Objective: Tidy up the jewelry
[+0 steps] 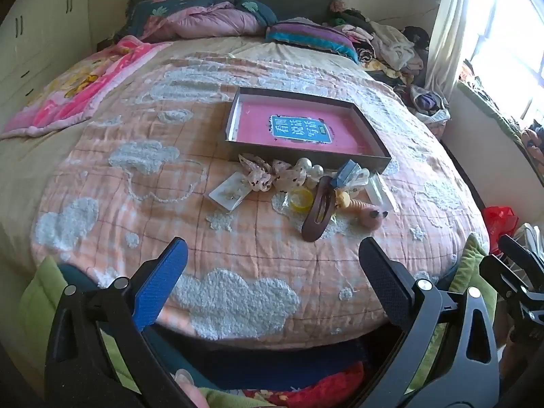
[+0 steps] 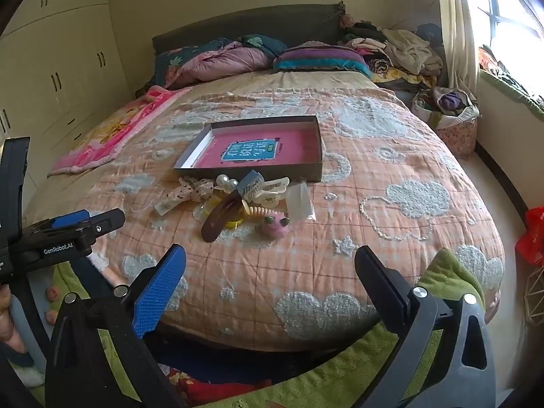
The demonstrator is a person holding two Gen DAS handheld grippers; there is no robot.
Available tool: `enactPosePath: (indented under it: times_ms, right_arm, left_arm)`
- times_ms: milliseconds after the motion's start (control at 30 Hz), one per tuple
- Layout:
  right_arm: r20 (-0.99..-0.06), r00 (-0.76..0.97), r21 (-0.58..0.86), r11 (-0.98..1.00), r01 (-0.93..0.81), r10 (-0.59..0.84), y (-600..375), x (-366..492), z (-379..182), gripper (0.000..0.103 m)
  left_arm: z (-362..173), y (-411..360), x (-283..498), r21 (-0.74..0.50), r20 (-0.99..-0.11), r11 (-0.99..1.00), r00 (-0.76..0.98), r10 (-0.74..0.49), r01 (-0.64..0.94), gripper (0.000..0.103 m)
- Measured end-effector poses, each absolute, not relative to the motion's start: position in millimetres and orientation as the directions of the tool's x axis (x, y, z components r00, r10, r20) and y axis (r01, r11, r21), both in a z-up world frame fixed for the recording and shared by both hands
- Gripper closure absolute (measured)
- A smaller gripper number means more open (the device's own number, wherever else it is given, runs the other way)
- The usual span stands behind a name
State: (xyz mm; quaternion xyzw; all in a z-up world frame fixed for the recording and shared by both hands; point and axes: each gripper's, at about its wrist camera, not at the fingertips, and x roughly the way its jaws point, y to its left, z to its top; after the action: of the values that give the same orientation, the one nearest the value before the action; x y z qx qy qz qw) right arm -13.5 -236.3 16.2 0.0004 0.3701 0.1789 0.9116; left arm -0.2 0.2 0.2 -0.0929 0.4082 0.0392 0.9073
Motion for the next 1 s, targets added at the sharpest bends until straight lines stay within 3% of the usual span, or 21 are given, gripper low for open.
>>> enactPosePath:
  times_ms: [1000]
  right_arm:
    - [-0.673, 0.66, 0.137, 0.933, -0.334, 0.335, -226.2, -17.8, 16.3, 0.004]
  left_arm:
    - [8.3, -0.8, -5.2, -0.133, -0.733, 0.982, 0.68, -0.007, -0.132, 0.009]
